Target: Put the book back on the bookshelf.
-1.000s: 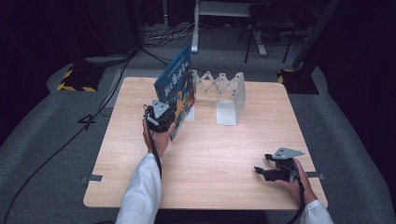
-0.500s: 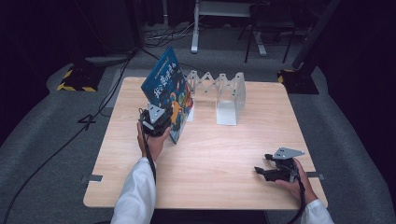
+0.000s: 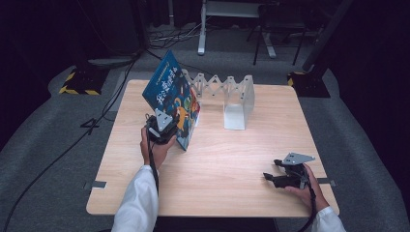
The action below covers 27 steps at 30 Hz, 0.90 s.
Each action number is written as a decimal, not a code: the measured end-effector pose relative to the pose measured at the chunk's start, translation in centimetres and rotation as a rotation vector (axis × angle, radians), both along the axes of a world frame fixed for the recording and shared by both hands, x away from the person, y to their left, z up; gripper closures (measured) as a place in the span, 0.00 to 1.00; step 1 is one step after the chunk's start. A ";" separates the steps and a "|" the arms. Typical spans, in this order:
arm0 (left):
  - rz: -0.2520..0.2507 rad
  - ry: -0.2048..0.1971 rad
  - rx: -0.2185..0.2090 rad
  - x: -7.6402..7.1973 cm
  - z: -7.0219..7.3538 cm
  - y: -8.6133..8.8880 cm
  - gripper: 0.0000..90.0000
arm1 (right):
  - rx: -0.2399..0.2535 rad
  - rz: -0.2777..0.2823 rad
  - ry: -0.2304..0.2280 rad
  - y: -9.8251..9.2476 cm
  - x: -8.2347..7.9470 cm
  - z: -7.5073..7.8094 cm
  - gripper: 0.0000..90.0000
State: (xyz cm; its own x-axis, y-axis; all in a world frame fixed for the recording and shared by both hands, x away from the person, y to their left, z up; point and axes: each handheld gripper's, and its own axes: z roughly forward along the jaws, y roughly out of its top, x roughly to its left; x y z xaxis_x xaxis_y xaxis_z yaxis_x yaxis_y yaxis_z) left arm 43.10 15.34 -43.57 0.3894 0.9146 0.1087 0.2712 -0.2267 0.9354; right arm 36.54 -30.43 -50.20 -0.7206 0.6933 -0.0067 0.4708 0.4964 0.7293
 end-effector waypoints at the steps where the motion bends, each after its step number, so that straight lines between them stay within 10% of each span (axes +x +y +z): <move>1: -0.009 0.003 -0.003 0.0 0.0 0.1 0.74 | 0.000 0.000 0.000 0.0 0.0 0.0 0.28; 27: -0.085 0.034 0.053 -0.5 1.2 1.2 0.64 | -0.010 -0.005 0.011 0.1 0.1 0.1 0.28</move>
